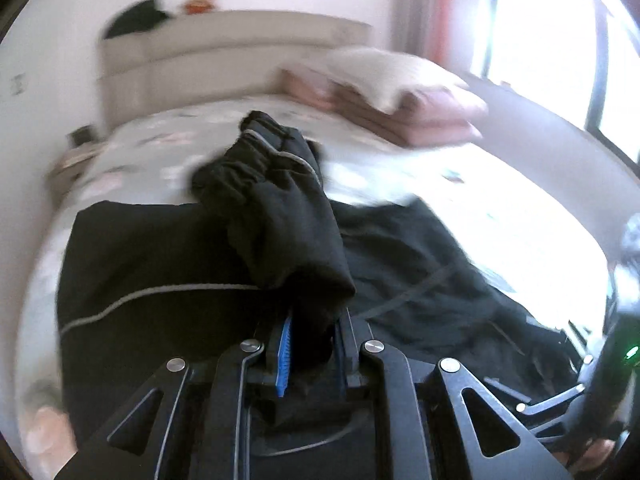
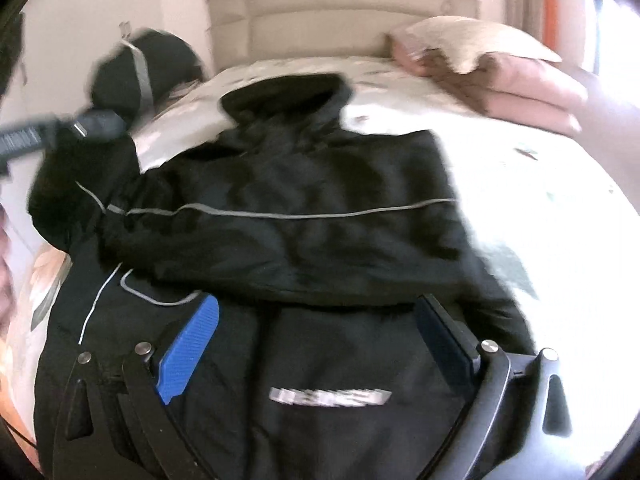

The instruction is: Fold large clothes

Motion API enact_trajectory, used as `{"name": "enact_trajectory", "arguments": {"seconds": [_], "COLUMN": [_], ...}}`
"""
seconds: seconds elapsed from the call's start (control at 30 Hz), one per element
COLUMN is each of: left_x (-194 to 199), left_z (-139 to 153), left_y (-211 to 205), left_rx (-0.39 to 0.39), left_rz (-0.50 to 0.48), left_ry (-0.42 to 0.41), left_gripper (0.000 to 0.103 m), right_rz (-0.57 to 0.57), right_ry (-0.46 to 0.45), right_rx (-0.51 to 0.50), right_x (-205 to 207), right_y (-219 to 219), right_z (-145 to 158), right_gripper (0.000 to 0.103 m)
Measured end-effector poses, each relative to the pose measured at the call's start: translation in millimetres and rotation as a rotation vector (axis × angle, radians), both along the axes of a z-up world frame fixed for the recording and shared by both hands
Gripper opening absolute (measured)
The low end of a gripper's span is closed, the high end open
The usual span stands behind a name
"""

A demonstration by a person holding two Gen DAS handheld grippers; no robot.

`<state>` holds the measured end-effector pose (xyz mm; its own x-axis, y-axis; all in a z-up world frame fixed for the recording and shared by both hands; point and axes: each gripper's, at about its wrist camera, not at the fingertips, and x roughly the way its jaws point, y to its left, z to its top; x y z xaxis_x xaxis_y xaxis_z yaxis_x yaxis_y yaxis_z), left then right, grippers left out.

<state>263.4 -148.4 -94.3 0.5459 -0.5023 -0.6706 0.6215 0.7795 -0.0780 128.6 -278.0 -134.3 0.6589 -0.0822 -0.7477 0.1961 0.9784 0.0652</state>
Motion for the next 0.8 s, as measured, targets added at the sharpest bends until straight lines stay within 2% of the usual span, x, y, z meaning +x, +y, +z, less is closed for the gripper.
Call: {"name": "enact_trajectory", "arguments": {"seconds": [0.13,0.23,0.3,0.33,0.37,0.4,0.47,0.5,0.63,0.8], "left_x": [-5.1,1.3,7.1,11.1,17.0,23.3,30.7,34.8,39.1,38.0], "left_z": [-44.6,-80.9,-92.2,-93.6,-93.7,-93.0,-90.8,-89.5,-77.1,-61.1], "left_y": [-63.8,-88.0,-87.1,-81.8,-72.2,-61.2,-39.8,-29.9,7.5,68.0], "left_rx": [0.035,0.035,-0.033,-0.099,-0.200,-0.302,-0.419,-0.447,-0.468,-0.378], "left_rz": [-0.097,-0.112,-0.120,-0.136,-0.159,-0.175,-0.172,-0.150,-0.081,0.023], "left_ry": [0.114,0.231,0.312,0.362,0.438,0.511,0.580,0.586,0.548,0.429], "left_gripper": [0.021,0.027,0.037,0.049,0.057,0.058,0.061,0.061,0.061,0.061], "right_rz": [-0.031,-0.052,-0.064,-0.071,-0.076,-0.083,-0.090,-0.088,-0.050,-0.062], "right_ry": [0.018,0.046,0.060,0.065,0.067,0.068,0.068,0.067,0.059,0.066], "right_rx": [0.045,0.059,0.078,0.093,0.106,0.127,0.160,0.174,0.223,0.285], "right_x": [-5.6,-9.6,-14.2,-15.7,-17.9,-18.9,-18.5,-16.9,-1.4,40.9], "right_y": [-26.2,-38.4,-45.6,-49.3,-52.8,-56.6,-62.8,-63.7,-62.1,-73.8], "right_z": [-2.8,-13.6,-20.1,-22.7,-23.7,-25.1,-26.2,-25.3,-17.6,-8.2], "right_gripper": [0.099,0.099,0.099,0.099,0.099,0.099,0.099,0.099,0.099,0.099]}}
